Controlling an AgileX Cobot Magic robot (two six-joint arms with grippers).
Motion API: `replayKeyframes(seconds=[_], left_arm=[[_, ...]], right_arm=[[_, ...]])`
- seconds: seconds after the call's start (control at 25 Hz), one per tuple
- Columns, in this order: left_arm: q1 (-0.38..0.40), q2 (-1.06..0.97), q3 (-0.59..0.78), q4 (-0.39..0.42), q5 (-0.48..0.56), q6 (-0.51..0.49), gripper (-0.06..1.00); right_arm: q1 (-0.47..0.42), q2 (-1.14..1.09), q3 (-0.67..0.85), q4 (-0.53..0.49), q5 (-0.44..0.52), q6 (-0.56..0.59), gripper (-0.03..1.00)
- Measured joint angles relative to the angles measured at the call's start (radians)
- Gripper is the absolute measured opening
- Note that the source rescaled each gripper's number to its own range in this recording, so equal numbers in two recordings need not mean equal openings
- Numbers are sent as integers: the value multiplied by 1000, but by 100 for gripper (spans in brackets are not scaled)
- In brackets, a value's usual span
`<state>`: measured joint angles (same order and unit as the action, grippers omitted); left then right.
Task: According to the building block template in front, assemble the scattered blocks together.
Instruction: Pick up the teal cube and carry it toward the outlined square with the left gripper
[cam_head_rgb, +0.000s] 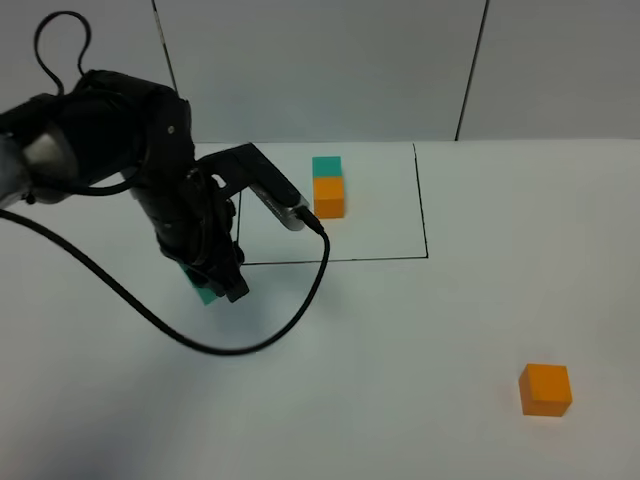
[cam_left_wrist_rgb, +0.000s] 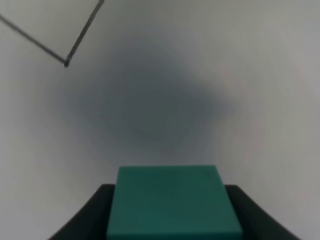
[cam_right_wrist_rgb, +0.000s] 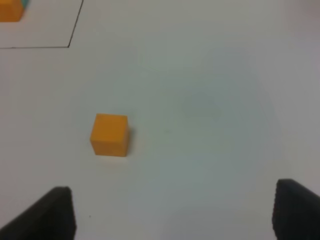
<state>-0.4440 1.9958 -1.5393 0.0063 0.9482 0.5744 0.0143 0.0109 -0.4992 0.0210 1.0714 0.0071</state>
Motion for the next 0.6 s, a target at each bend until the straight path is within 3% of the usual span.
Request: replayKeyframes(seconds=[0.2,0.6], left_arm=[[-34,133,-145,1,65,154,1],[-106,292,-295,3,72,297,1]], right_arm=[[0,0,0,0,0,0,64],[0,0,0,1,0,0,64]])
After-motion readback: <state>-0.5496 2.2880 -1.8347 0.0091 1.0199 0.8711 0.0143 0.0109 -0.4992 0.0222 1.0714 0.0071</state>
